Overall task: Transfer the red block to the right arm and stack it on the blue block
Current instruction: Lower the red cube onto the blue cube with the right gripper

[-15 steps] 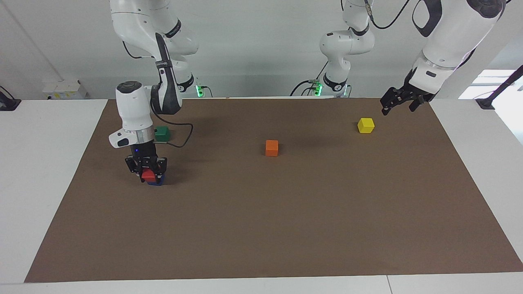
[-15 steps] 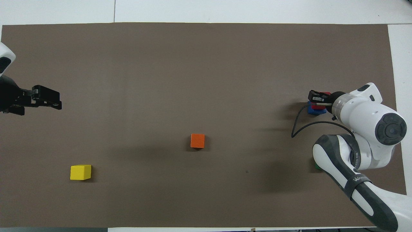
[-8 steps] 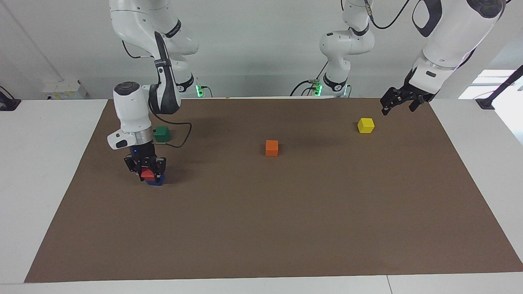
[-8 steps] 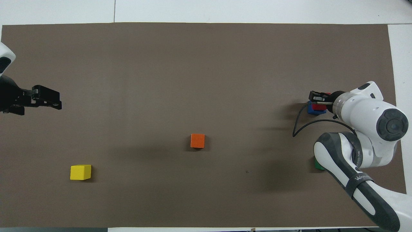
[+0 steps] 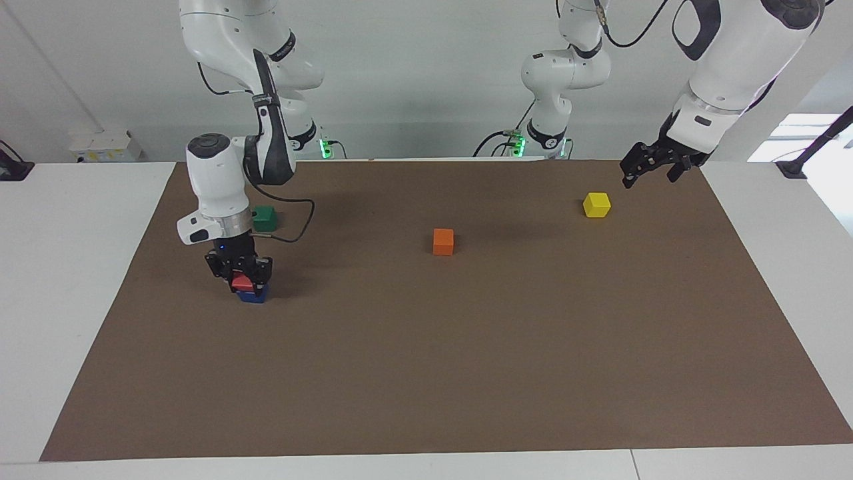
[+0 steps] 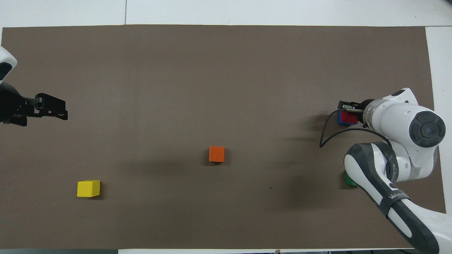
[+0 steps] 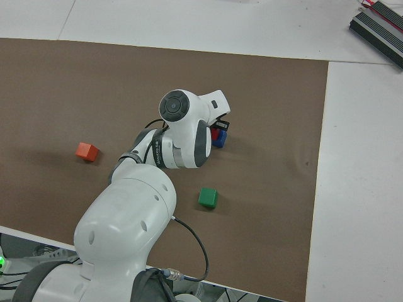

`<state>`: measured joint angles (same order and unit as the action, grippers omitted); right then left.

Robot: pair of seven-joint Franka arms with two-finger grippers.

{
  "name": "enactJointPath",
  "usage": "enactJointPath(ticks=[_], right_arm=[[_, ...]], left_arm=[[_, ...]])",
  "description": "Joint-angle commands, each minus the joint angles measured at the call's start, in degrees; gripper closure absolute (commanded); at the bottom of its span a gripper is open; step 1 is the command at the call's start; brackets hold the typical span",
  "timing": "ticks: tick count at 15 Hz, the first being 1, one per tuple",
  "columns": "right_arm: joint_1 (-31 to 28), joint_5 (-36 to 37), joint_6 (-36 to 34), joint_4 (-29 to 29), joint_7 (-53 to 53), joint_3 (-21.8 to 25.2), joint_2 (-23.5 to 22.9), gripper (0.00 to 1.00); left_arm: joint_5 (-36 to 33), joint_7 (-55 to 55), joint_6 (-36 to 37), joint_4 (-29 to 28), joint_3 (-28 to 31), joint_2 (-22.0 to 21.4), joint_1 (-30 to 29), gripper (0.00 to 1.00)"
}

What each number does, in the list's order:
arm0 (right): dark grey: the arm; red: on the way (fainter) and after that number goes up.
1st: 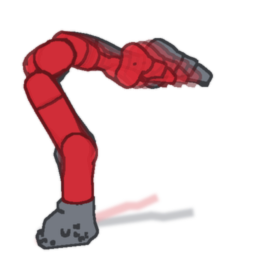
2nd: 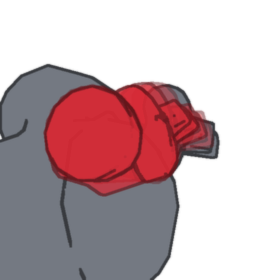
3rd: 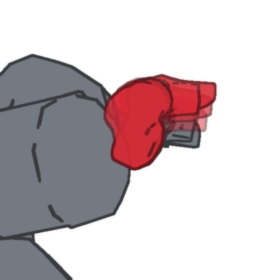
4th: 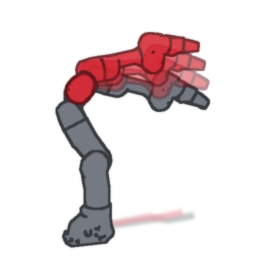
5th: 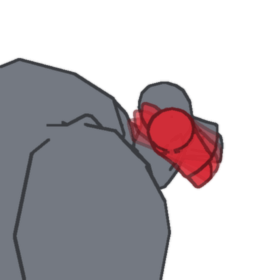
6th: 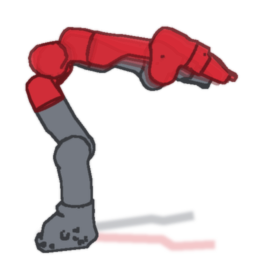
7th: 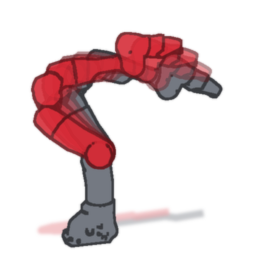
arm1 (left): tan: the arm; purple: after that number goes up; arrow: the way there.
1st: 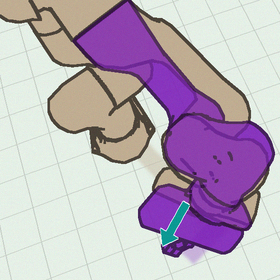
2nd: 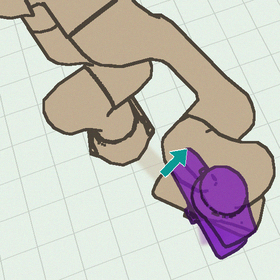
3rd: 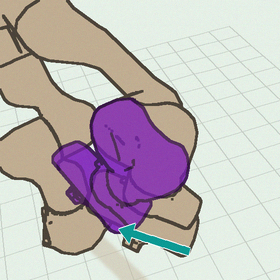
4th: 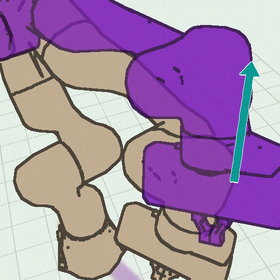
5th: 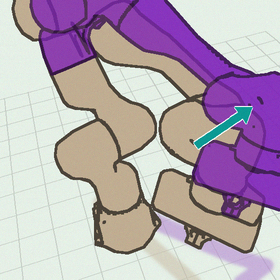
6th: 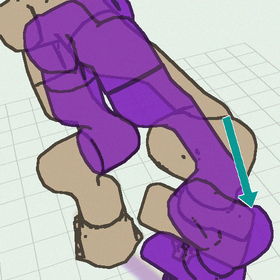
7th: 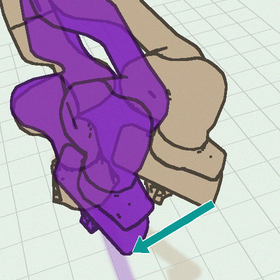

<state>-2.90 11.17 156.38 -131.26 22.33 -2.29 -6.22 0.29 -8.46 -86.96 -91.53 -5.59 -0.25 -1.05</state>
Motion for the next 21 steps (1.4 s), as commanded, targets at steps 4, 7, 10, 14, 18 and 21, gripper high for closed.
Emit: enactJointPath(ticks=[4,7,10,14,18,21], right_arm=[[-0.1,4.7,-4.8,0.7,4.2,0.3,-0.1,1.00],[-0.8,7.1,-6.0,1.0,4.3,0.4,-0.1,1.00],[-1.8,7.8,-6.3,1.5,4.3,0.4,-0.1,1.00],[-1.8,7.8,-8.9,4.3,4.3,0.0,-0.5,1.00],[-1.3,7.7,-7.9,4.4,4.4,-0.2,-0.7,1.00],[-1.6,7.7,-5.1,4.3,4.0,-0.2,-0.9,1.00]], left_arm=[[-1.1,0.9,-1.2,-1.6,0.6,-1.3,0.5,0.00],[-1.1,0.9,-1.2,-1.6,0.6,-1.3,0.5,0.00],[-1.1,0.9,-1.2,-1.6,0.6,-1.3,0.5,0.00],[-1.1,0.9,-1.2,-1.6,0.6,-1.3,0.5,0.00],[-1.1,0.9,-1.2,-1.6,0.6,-1.3,0.5,0.00],[-1.1,0.9,-1.2,-1.6,0.6,-1.3,0.5,0.00]])
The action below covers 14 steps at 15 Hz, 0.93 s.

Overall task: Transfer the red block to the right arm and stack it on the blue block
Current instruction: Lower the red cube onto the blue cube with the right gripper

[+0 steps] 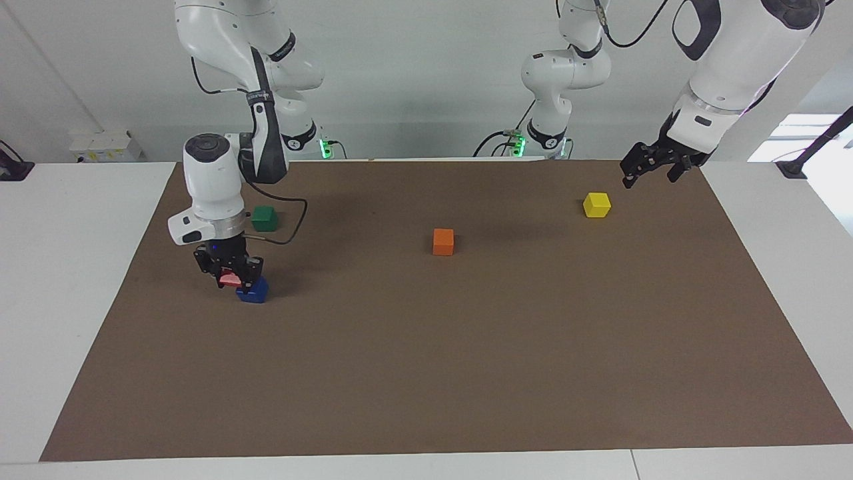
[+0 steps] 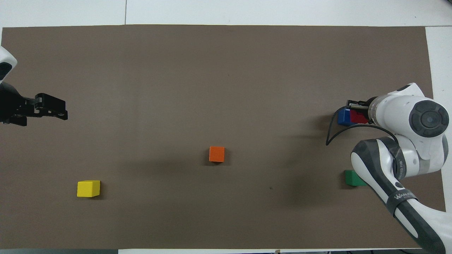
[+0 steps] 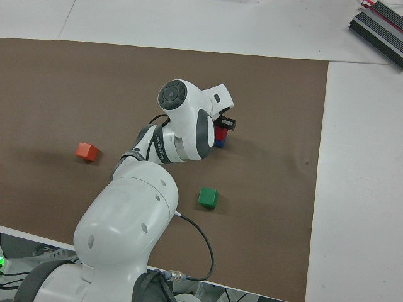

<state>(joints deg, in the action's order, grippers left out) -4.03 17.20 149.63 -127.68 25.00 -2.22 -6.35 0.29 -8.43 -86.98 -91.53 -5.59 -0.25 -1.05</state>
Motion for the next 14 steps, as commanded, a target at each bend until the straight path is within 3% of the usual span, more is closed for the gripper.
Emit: enactJointPath(ticks=[1,14], right_arm=[[-0.4,1.7,1.7,0.7,1.5,-0.2,-0.8,1.00],[-0.2,1.7,3.7,0.2,1.6,-0.3,-1.6,1.00]], left_arm=[[-1.1,0.9,-1.2,-1.6,0.6,-1.3,0.5,0.00],[-1.1,0.9,-1.2,-1.6,0.6,-1.3,0.5,0.00]])
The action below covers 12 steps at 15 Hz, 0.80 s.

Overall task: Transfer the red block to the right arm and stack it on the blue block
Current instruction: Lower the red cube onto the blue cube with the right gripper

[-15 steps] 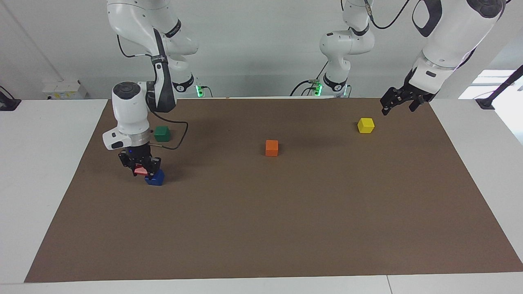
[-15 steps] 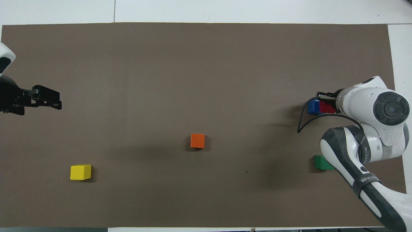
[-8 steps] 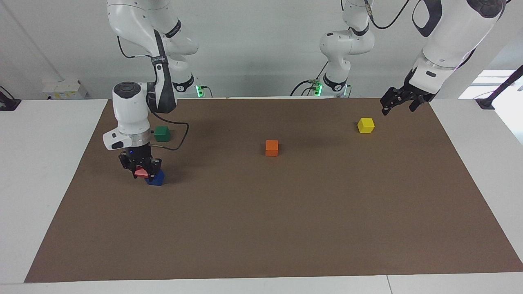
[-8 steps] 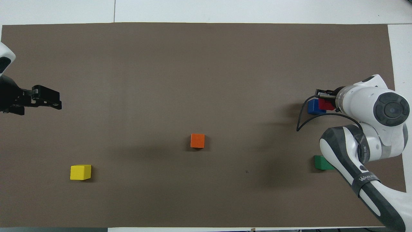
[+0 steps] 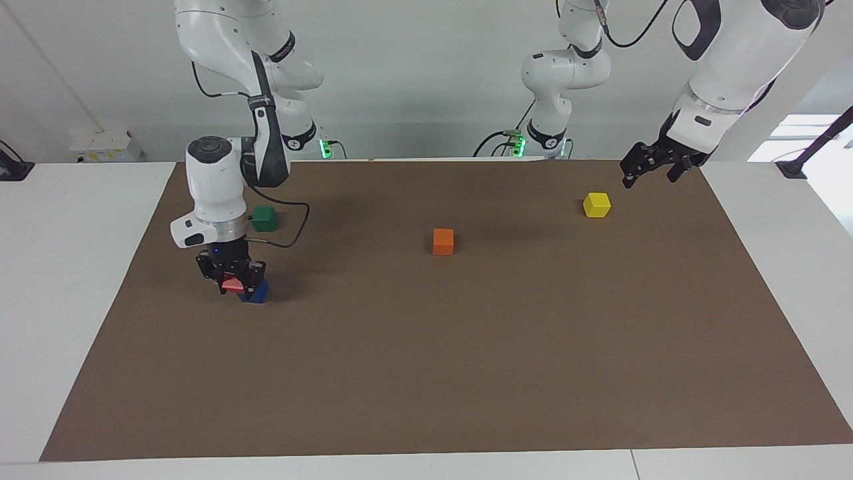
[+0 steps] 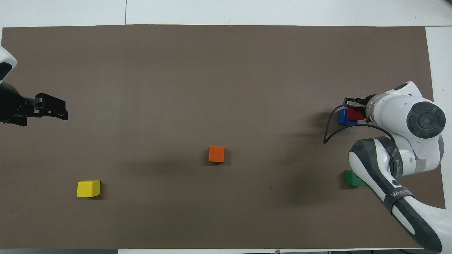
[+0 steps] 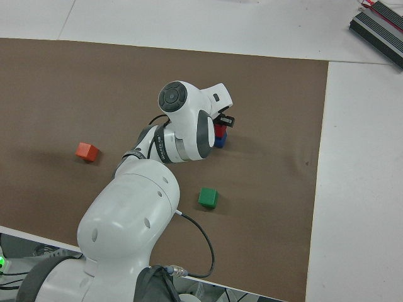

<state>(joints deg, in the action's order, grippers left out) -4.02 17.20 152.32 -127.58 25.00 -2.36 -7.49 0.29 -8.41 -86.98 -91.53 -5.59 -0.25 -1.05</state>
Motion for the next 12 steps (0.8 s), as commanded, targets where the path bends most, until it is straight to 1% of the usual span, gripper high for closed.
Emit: enactJointPath(ticks=[1,12], right_arm=[[-0.1,1.7,1.0,0.1,1.6,-0.2,-0.5,1.00],[-0.1,1.7,1.1,-0.8,1.7,-0.2,-0.5,1.00]], left_arm=[[-1.1,0.9,-1.2,-1.6,0.6,-1.3,0.5,0.00],[-1.1,0.9,-1.2,-1.6,0.6,-1.3,0.5,0.00]])
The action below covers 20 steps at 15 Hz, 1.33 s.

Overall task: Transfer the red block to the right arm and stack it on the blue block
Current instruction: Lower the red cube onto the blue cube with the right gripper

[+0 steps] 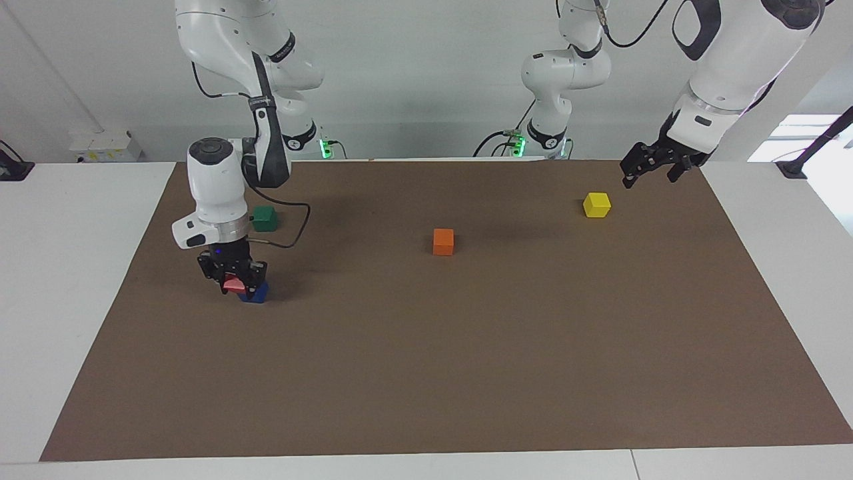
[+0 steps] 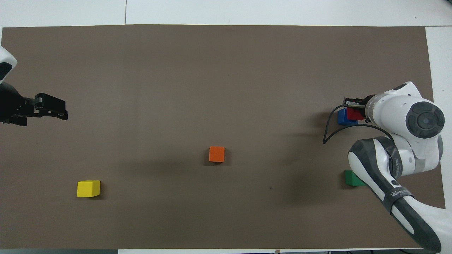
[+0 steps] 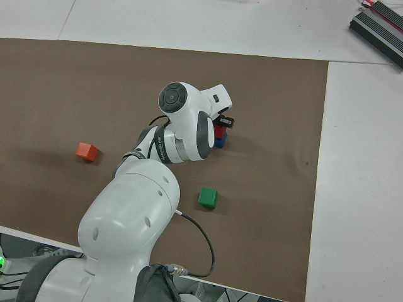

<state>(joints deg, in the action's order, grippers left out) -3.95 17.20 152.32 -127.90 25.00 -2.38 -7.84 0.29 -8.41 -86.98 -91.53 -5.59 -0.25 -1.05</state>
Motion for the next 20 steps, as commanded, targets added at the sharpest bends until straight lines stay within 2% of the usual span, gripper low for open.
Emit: enactJointPath(ticks=[1,11,12,15,17,19,20], right_arm=[[-0.1,1.7,1.0,-0.5,1.7,-0.2,-0.1,1.00],[-0.2,1.7,1.0,-0.6,1.2,-0.2,-0.1,1.00],[-0.2,1.7,1.0,-0.6,1.1,-0.2,-0.1,0.91],[-0.2,1.7,1.0,-0.5,1.0,-0.2,-0.1,0.45],[-0.2,1.7,1.0,-0.5,1.0,-0.2,-0.1,0.18],[-0.2,1.8,1.0,-0.5,0.9,-0.2,-0.1,0.01],[-0.2,1.8,0.9,-0.5,0.8,-0.2,-0.1,0.00]], left_arm=[[-1.1,0.9,-1.2,-1.6,0.6,-1.3,0.5,0.00],[-1.1,0.9,-1.2,-1.6,0.6,-1.3,0.5,0.00],[-1.1,0.9,-1.2,-1.5,0.6,-1.3,0.4,0.00],[-1.1,0.9,-1.2,-1.6,0.6,-1.3,0.4,0.00],[-1.1,0.9,-1.2,-1.6,0.6,-1.3,0.5,0.00],[-1.1,0.9,-1.2,-1.6,0.6,-1.3,0.4,0.00],[-1.1,0.9,-1.2,-1.6,0.6,-1.3,0.5,0.00]])
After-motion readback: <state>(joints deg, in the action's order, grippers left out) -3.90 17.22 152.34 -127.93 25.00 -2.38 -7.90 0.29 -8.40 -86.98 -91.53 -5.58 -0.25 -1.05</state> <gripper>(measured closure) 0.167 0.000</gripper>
